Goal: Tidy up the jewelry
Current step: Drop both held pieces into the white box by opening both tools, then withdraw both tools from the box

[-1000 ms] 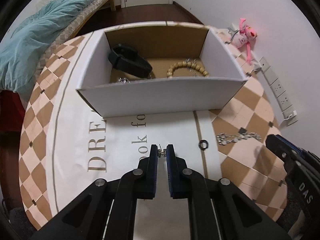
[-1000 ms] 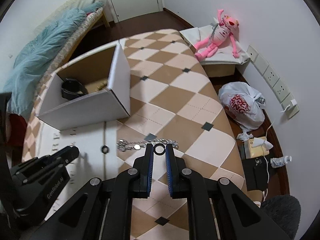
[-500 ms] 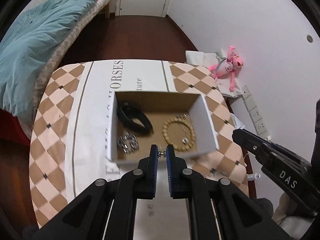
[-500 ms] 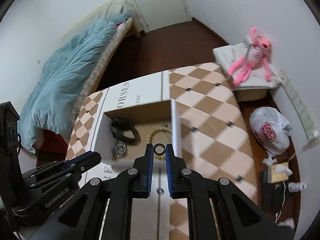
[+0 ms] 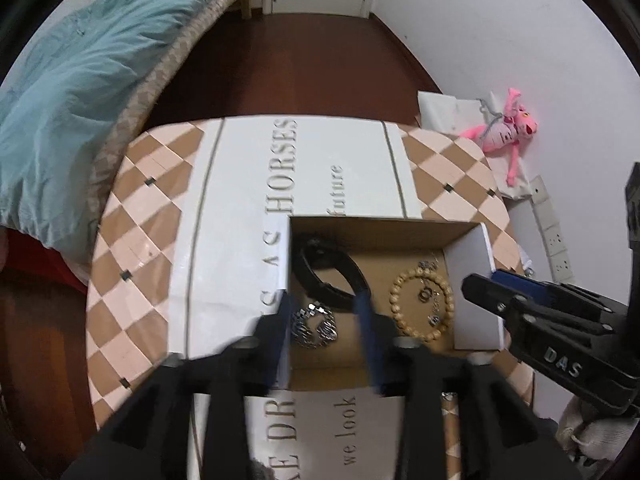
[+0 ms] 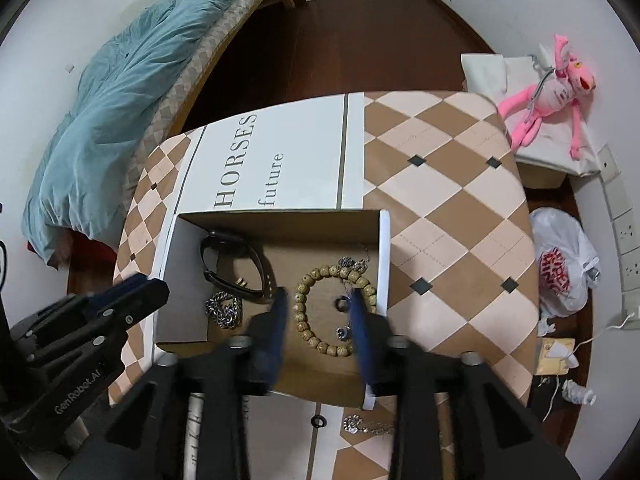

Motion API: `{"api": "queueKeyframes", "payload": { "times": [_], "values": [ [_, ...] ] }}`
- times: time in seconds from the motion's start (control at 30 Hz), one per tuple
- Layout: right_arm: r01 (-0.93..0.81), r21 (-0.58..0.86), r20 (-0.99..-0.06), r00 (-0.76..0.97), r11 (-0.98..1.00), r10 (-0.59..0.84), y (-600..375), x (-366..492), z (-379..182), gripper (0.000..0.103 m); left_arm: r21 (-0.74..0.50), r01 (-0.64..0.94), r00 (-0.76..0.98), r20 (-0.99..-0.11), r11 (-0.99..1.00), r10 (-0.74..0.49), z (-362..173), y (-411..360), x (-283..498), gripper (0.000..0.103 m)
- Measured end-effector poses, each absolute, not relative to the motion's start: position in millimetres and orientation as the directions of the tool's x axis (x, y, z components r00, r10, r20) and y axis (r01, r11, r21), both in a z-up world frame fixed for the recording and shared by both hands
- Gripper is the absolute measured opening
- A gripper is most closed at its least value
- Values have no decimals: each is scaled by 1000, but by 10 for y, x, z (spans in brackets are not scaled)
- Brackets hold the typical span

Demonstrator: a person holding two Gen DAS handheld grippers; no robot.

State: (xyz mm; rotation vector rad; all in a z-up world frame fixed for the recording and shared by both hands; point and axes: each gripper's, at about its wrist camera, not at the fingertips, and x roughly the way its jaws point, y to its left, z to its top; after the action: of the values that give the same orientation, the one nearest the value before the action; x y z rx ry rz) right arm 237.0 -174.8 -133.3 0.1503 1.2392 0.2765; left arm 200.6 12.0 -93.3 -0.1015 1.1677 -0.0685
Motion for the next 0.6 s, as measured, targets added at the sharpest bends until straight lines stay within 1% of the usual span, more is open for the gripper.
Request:
{"api": "queueKeyframes", "payload": {
  "times": [0.03, 0.13, 0.17, 0.2, 0.23, 0.27, 0.3, 0.33, 0.37, 0.4, 0.47, 0.53, 0.57, 0.6],
  "values": [
    [-125, 259, -909, 304, 958, 285, -1758, 2359, -1314, 43, -113, -1, 401, -910, 994, -104, -914, 134, 1993, 65],
    [-123, 220, -910, 333, 968, 249, -1782, 2325, -1256, 43, -107, -9, 420, -903, 994, -93, -885, 172, 1974, 84],
    [-120, 192, -911, 346, 974, 222, -1790, 2305, -1234, 44, -98, -16, 421, -904, 995, -82, -888, 185, 1971, 85],
    [-120, 171, -912, 357, 978, 203, -1792, 2291, -1219, 44, -93, -21, 423, -903, 995, -75, -892, 195, 1962, 88],
    [-118, 157, -912, 363, 981, 189, -1799, 2278, -1212, 47, -88, -25, 428, -901, 996, -69, -899, 206, 1947, 90],
    [-110, 128, -915, 370, 986, 160, -1807, 2253, -1210, 56, -83, -28, 431, -900, 996, -63, -908, 214, 1933, 90],
    [-108, 104, -915, 379, 989, 138, -1811, 2235, -1206, 70, -76, -33, 433, -900, 997, -54, -917, 221, 1924, 91],
    [-103, 75, -915, 389, 992, 110, -1814, 2211, -1205, 77, -69, -41, 440, -897, 997, -44, -922, 233, 1906, 92],
    [-99, 45, -914, 397, 994, 81, -1815, 2184, -1206, 89, -62, -45, 449, -893, 997, -35, -929, 238, 1882, 94],
    [-96, 24, -914, 402, 995, 60, -1812, 2165, -1210, 94, -54, -46, 454, -890, 997, -28, -932, 237, 1868, 97],
    [-86, -30, -914, 407, 996, 7, -1803, 2108, -1248, 95, -32, -47, 467, -884, 998, -6, -943, 228, 1826, 99],
    [-74, -39, -915, 404, 997, -6, -1819, 2061, -1285, 97, -18, -45, 473, -881, 999, 6, -951, 217, 1789, 100],
    [-66, -39, -915, 403, 997, -10, -1829, 2034, -1300, 100, -16, -46, 473, -881, 999, 7, -957, 216, 1778, 100],
    [-58, -38, -914, 406, 998, -11, -1841, 2007, -1307, 101, -13, -47, 474, -880, 999, 10, -956, 216, 1763, 100]
  ]
}}
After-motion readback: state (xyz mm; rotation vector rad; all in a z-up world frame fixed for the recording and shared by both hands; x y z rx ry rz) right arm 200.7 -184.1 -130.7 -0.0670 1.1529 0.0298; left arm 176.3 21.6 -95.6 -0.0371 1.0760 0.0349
